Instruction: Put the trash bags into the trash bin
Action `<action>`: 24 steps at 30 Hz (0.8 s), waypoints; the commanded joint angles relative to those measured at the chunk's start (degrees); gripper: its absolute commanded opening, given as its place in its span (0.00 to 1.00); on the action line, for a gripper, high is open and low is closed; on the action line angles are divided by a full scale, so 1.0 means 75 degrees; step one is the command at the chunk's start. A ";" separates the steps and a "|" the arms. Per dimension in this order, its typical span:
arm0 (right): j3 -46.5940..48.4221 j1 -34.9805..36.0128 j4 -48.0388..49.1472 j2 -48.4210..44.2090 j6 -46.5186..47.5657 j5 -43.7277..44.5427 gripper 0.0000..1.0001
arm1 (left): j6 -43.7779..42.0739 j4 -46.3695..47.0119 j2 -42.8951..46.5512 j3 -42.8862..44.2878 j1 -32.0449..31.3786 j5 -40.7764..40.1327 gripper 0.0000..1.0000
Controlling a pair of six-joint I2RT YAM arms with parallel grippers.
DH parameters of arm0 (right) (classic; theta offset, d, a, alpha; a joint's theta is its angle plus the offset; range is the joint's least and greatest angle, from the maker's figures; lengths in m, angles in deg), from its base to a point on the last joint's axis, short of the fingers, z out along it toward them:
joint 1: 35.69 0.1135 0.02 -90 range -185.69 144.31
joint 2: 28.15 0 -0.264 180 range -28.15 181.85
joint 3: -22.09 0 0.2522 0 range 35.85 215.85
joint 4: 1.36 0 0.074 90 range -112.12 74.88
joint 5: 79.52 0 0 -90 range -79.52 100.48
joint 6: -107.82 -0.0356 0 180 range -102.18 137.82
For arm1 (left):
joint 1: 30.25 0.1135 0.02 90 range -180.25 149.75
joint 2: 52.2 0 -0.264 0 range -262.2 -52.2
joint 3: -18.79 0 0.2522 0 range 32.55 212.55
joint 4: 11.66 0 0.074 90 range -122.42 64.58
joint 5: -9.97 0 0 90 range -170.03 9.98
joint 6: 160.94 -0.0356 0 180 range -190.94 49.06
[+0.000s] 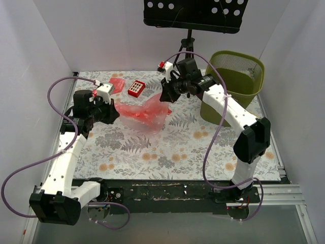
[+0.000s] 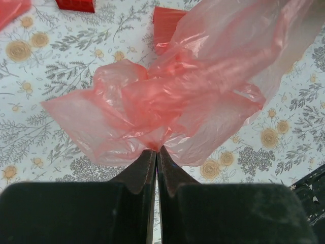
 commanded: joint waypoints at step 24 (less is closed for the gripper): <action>-0.3364 0.0920 0.9667 -0.1645 0.3951 0.1289 0.01 | -0.4005 0.3239 -0.1239 0.2862 -0.0095 0.3297 0.00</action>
